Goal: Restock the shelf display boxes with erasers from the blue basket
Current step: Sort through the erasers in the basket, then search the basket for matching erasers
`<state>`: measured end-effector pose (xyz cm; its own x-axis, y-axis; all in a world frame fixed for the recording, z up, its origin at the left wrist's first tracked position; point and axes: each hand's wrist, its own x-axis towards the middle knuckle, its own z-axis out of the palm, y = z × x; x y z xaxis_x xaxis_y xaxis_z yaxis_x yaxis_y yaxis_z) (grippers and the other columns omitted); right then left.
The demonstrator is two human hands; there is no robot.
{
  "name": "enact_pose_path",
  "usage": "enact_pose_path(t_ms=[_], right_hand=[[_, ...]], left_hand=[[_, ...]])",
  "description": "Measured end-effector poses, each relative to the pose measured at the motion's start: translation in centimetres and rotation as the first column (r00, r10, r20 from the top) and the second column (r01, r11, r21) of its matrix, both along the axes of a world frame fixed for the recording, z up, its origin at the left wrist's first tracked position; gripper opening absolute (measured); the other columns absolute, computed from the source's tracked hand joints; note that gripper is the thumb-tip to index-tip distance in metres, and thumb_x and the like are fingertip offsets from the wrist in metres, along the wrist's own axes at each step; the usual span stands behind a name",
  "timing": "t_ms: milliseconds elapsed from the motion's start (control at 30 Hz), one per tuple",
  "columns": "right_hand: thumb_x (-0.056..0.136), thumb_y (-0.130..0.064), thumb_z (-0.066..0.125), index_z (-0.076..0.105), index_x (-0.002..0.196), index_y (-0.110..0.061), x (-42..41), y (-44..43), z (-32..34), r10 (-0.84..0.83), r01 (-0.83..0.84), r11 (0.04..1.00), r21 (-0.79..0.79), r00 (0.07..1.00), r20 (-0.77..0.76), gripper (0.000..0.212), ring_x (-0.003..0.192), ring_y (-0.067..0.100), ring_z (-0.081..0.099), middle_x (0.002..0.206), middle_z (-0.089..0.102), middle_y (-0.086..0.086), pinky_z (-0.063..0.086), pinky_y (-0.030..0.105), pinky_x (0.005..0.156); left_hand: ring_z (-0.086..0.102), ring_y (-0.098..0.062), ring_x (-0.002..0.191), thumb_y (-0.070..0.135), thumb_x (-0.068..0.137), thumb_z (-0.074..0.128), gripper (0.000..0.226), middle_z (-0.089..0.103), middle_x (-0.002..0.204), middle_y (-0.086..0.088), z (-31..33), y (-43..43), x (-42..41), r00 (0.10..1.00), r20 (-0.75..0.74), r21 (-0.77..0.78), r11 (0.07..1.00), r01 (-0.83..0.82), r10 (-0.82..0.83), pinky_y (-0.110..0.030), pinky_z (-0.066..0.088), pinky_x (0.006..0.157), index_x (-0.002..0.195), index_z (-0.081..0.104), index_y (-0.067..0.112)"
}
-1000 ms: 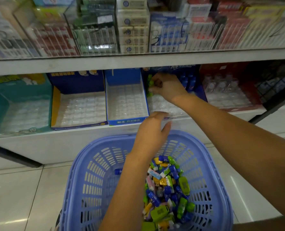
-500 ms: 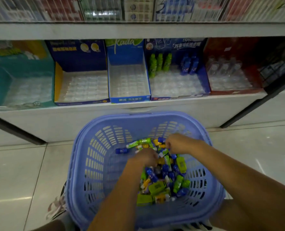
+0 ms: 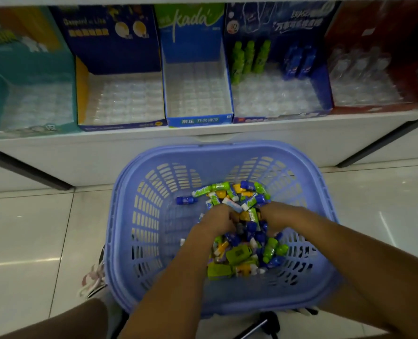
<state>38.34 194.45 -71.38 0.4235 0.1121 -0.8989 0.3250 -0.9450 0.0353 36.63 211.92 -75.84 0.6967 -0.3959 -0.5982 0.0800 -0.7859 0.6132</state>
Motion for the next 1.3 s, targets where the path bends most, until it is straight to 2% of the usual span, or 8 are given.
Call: enact_pose_path(t_ms=[167,333,533,667,833,967,1100,1300], right_hand=[[0.085,0.002,0.059,0.052,0.132,-0.014,2.5,-0.7,2.6,-0.213,0.213,0.965,0.156,0.977,-0.015,0.051,0.073,0.021,0.057,0.136,0.049,0.014,0.035,0.024,0.050],[0.082,-0.004,0.067,0.054,0.128,-0.025,3.5,-1.7,5.0,-0.326,0.308,0.903,0.298,0.945,0.010,0.052,0.085,0.025,0.059,0.123,0.055,0.010,0.048,0.031,0.060],[0.080,0.002,0.069,0.062,0.118,-0.023,3.1,-2.7,8.3,-0.543,0.563,0.640,0.523,0.813,-0.210,0.046,0.118,0.026,0.053,0.128,0.050,0.010,0.052,0.034,0.084],[0.086,0.005,0.061,0.055,0.123,-0.019,3.1,-3.2,10.3,-0.582,0.685,0.445,0.576,0.711,-0.395,0.045,0.109,0.020,0.056,0.126,0.043,0.005,0.055,0.026,0.072],[0.085,0.004,0.058,0.054,0.119,-0.013,4.0,-3.1,13.6,-0.542,0.716,0.147,0.682,0.635,-0.550,0.038,0.086,0.021,0.066,0.099,0.064,0.007,0.058,0.029,0.075],[0.083,0.004,0.060,0.059,0.103,-0.014,5.1,-2.0,16.4,-0.587,0.586,-0.087,0.806,0.623,-0.516,0.027,0.073,0.013,0.068,0.089,0.067,0.007,0.058,0.024,0.071],[0.083,-0.001,0.065,0.058,0.100,-0.016,6.2,-0.2,18.3,-0.709,0.385,-0.175,0.906,0.589,-0.387,0.024,0.062,0.007,0.062,0.076,0.068,0.000,0.047,0.018,0.058],[0.085,0.006,0.061,0.053,0.111,-0.005,8.8,3.7,19.8,-0.811,0.162,-0.294,0.942,0.480,-0.335,0.029,0.063,0.008,0.063,0.084,0.062,0.009,0.054,0.016,0.058]], left_hand=[[0.064,-0.026,0.092,0.024,0.077,0.076,0.024,0.071,0.096,-0.012,1.3,-0.8,-0.6,0.971,0.026,0.085,0.969,0.233,-0.236,-0.032,0.049,0.073,0.092,0.074,0.006],[0.062,-0.029,0.095,0.032,0.078,0.075,0.037,0.064,0.107,-0.011,1.4,-1.8,-3.4,0.882,0.078,0.229,0.870,0.437,-0.464,-0.036,0.047,0.069,0.102,0.068,0.005],[0.058,-0.032,0.100,0.028,0.082,0.069,0.039,0.056,0.113,-0.016,1.9,-2.5,-4.5,0.852,0.121,0.288,0.840,0.460,-0.509,-0.038,0.045,0.071,0.110,0.061,0.002],[0.062,-0.027,0.092,0.026,0.078,0.074,0.035,0.063,0.100,-0.014,2.6,-2.3,-4.3,0.959,0.011,0.128,0.952,0.278,-0.282,-0.032,0.048,0.070,0.102,0.068,0.002],[0.059,-0.015,0.070,0.028,0.083,0.070,0.022,0.067,0.084,-0.010,6.8,-1.4,-1.5,0.971,-0.229,-0.118,0.988,-0.104,0.074,-0.027,0.052,0.066,0.091,0.068,0.008],[0.065,-0.019,0.066,0.018,0.097,0.045,0.022,0.065,0.076,-0.010,13.6,0.6,1.4,0.737,-0.584,-0.407,0.663,-0.628,0.340,-0.035,0.060,0.069,0.088,0.060,0.005],[0.051,-0.008,0.044,0.029,0.102,0.034,0.036,0.063,0.067,-0.004,20.0,3.7,4.1,0.736,-0.522,-0.499,0.546,-0.673,0.430,-0.016,0.037,0.035,0.106,0.059,0.003],[0.035,-0.002,0.041,0.038,0.098,0.046,0.032,0.044,0.066,0.000,26.1,7.2,6.8,0.775,-0.275,-0.500,0.604,-0.620,0.568,-0.011,0.024,0.037,0.097,0.059,0.008]])
